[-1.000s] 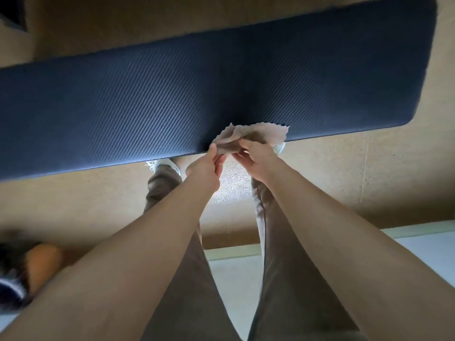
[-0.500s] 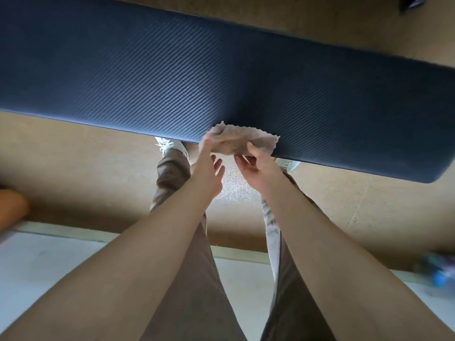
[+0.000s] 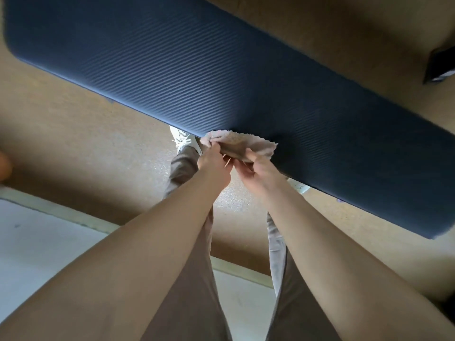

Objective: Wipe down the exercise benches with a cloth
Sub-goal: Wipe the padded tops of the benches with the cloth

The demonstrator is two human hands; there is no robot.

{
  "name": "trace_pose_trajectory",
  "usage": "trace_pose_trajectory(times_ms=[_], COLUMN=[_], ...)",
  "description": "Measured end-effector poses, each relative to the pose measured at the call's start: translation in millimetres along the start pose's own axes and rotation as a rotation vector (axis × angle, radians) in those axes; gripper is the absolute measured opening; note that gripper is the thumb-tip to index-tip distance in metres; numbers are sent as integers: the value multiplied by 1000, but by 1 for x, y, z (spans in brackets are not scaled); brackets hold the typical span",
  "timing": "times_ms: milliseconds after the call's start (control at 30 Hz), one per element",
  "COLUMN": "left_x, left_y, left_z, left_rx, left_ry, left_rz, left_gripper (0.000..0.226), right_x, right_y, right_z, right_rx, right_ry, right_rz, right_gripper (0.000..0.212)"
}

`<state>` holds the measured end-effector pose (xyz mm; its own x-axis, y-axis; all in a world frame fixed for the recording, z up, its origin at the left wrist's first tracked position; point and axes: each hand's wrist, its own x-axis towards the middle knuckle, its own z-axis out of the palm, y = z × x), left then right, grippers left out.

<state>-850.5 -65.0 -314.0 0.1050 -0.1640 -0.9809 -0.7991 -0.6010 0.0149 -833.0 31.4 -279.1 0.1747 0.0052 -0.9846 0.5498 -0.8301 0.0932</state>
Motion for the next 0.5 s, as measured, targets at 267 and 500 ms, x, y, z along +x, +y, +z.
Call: trace_pose_trajectory(times_ms=[267,500], left_x=[-1,14], left_y=[118,218], left_z=[-57,-93], left_rx=[2,-39], left_ry=[0,100], left_rz=[206,302], left_gripper=[29,22], right_x=[-18,-26], right_y=[53,92], right_z=[122,199], right_rx=[-170,-1086], right_ry=[-127,-278], right_rz=[14,-534], right_gripper=[24,25])
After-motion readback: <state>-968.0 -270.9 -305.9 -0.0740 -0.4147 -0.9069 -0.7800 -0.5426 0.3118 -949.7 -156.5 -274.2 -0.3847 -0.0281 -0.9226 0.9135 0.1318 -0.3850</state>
